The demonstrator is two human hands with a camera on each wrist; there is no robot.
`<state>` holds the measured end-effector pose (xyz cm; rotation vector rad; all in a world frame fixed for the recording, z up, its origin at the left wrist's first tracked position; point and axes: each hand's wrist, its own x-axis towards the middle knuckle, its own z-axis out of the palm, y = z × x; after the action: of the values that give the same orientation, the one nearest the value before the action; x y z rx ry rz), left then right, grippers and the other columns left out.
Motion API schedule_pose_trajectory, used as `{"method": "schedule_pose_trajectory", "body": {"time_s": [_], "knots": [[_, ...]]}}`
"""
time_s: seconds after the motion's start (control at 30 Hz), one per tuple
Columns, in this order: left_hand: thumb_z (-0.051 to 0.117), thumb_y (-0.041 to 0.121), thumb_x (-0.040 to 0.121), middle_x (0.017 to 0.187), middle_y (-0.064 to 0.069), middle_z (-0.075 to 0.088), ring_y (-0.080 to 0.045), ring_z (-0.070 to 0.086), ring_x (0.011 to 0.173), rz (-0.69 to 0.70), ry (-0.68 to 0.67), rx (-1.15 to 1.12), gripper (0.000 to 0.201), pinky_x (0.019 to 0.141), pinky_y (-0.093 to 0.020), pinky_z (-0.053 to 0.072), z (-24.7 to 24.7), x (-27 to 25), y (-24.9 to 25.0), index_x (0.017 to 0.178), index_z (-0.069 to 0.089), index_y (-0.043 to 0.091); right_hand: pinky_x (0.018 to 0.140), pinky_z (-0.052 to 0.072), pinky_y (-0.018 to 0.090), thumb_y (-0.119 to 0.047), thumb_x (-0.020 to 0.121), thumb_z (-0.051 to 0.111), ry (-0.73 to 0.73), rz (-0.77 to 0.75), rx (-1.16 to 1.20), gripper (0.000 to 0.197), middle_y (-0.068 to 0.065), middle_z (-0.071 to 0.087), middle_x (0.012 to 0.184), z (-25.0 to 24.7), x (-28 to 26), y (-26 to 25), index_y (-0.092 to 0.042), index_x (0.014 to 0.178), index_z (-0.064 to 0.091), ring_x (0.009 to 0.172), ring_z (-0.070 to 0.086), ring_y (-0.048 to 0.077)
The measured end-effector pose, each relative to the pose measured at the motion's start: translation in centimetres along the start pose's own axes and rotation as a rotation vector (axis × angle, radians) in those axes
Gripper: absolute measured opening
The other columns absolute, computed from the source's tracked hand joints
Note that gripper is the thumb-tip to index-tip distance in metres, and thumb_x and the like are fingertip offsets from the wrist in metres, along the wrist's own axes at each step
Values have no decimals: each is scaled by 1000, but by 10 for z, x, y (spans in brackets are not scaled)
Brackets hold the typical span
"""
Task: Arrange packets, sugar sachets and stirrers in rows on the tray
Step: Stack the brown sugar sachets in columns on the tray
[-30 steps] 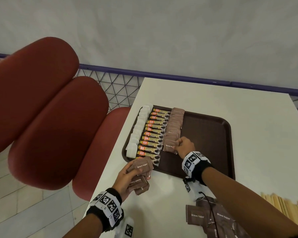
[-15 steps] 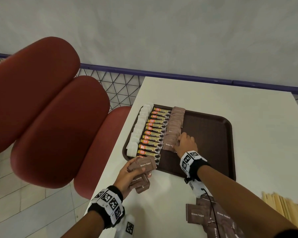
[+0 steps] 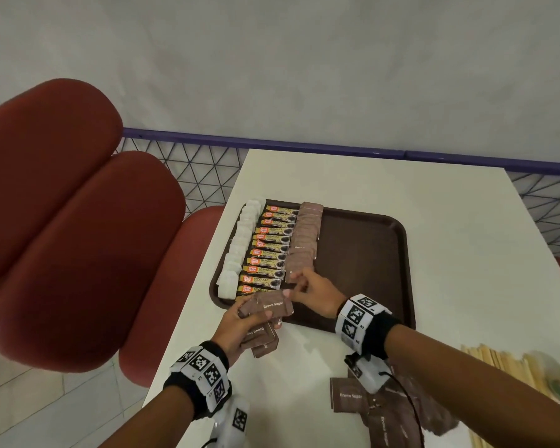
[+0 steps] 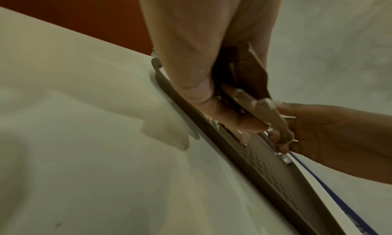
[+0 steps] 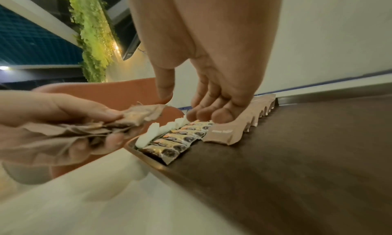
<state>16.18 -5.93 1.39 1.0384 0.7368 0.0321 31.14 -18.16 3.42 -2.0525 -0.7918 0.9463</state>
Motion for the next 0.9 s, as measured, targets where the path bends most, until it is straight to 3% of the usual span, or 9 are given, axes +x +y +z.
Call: {"method": "schedule_pose_trajectory", "body": {"time_s": [0.13,0.33,0.43,0.53,0.6,0.8,0.9], "knots": [[68,1,79,109,-21,67,-36,67,90,-28,-18,4,47,59,-31,54,7,2,-1,123,53,11,69,42,16,-14,84,65,-74,-9,119,49,6,50,97,3,-6,6,-10,128,43,82,50,15],[64,2,81,100,-17,70,-29,69,84,-36,-39,15,38,70,-35,55,10,2,-1,118,59,12,67,42,16,-1,79,67,-39,0,164,32,-6,50,77,1,-1,20,-3,110,56,68,48,5],[64,4,81,101,-17,70,-29,69,86,-43,-36,28,37,72,-36,54,9,2,1,116,61,14,69,44,19,-2,80,67,-49,-13,173,18,-4,56,79,0,-1,22,-14,90,57,71,52,8],[65,3,80,100,-15,71,-28,69,87,-40,-12,42,36,73,-36,54,8,3,2,114,61,15,81,47,30,-8,79,68,18,5,136,24,3,59,87,-1,1,24,-25,73,52,81,54,14],[64,1,80,97,-13,72,-28,69,84,-39,8,42,37,71,-36,53,7,5,1,115,59,13,78,45,27,-8,78,69,78,19,156,25,0,58,83,-1,2,25,-24,69,52,82,53,15],[62,1,83,101,-14,68,-28,64,91,-38,61,60,35,69,-35,52,-1,6,-1,115,59,13,64,43,22,1,81,63,317,46,291,27,3,58,78,-12,11,29,-21,74,48,73,54,16],[60,1,84,100,-12,68,-27,64,90,-44,73,65,31,70,-35,53,-8,4,-1,110,61,17,70,46,28,0,82,59,356,78,178,21,3,56,81,-20,18,29,-20,88,54,76,52,16]]}}
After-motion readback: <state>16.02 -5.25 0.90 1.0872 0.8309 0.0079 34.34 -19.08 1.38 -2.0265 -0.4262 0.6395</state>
